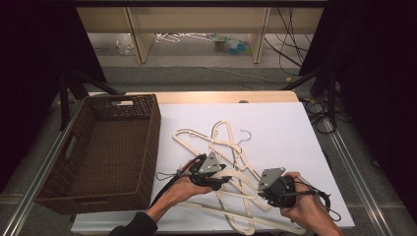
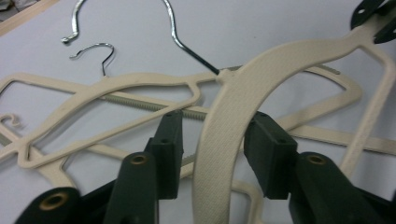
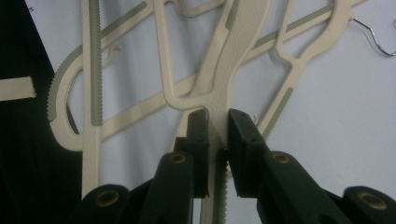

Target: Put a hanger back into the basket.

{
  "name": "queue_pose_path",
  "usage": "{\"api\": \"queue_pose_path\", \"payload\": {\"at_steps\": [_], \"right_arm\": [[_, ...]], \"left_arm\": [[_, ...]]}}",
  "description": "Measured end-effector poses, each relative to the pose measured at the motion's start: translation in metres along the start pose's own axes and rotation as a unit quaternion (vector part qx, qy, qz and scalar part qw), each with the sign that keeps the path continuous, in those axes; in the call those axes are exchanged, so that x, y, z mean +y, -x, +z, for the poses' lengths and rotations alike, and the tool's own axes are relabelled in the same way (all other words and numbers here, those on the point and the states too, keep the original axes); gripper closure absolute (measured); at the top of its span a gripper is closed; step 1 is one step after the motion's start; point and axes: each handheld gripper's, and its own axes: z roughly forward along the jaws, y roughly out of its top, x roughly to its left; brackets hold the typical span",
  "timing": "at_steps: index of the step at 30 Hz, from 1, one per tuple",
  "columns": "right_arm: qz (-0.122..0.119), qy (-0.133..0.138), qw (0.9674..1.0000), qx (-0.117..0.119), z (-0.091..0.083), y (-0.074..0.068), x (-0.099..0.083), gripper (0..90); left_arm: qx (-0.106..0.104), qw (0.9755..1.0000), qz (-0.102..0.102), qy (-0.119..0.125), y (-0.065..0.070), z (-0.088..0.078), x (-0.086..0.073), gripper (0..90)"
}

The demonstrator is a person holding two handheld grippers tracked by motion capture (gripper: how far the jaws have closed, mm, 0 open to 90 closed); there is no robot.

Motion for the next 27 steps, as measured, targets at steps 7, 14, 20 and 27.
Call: {"api": "queue_pose_path", "payload": {"at_steps": [7, 14, 20, 27], "right_arm": [[-0.029, 0.009, 0.9995, -0.011, -0.003, 0.000, 0.001, 79.7], [-0.052, 0.037, 0.9979, -0.011, -0.007, 0.005, -0.001, 78.8], [-0.045, 0.058, 0.9971, -0.018, -0.011, 0.009, -0.003, 70.6], [-0.036, 0.080, 0.9956, -0.032, -0.017, 0.010, -0.003, 61.1]], "left_arm": [[-0.025, 0.9992, 0.030, -0.011, -0.002, -0.012, 0.008, 67.2], [-0.047, 0.9974, 0.053, -0.009, 0.000, -0.036, 0.019, 72.0], [-0.069, 0.9955, 0.064, -0.012, 0.008, -0.054, 0.025, 78.2], [-0.077, 0.9953, 0.053, -0.024, 0.016, -0.064, 0.029, 84.1]]}}
